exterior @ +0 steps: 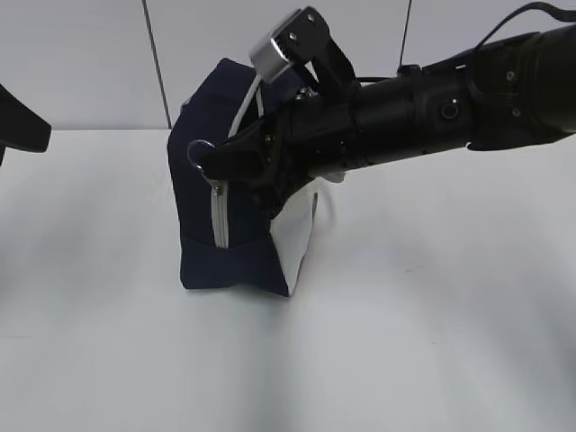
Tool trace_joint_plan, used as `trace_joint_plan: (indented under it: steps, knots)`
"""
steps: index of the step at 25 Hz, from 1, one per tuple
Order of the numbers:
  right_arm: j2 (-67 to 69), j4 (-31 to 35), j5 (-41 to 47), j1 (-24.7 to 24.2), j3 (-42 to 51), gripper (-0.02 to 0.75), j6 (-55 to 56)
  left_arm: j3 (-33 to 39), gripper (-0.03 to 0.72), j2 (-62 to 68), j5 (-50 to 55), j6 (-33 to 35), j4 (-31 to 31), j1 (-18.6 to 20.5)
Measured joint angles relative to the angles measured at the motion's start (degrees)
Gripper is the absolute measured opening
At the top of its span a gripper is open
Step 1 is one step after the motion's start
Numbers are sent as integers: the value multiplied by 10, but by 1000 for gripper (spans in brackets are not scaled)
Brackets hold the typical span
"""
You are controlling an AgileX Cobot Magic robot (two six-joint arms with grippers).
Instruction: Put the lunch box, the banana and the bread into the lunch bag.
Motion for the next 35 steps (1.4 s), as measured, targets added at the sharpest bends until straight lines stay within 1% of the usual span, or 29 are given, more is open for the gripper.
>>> trace_joint_plan:
  steps: [5,11,15,24,27,31,35]
  knots:
    - [0,-13,0,-13,-32,-16,32,0,452,0,-3,30,-11,0]
    - [1,-17,0,-36,-63,-16,68,0,451,12,-14,83,-46,0]
    - [1,-20,-2,-49,-81,-16,84,0,448,35,-18,126,-83,0]
    - [2,-17,13,-51,-91,-16,113,0,448,81,-32,256,-188,0]
    - [2,-1,24,-51,-91,-16,119,0,448,104,-34,287,-219,0]
    - [2,18,62,-51,-91,-16,119,0,441,124,-37,315,-242,0]
    - [2,27,74,-51,-91,-16,119,0,441,144,-36,342,-268,0]
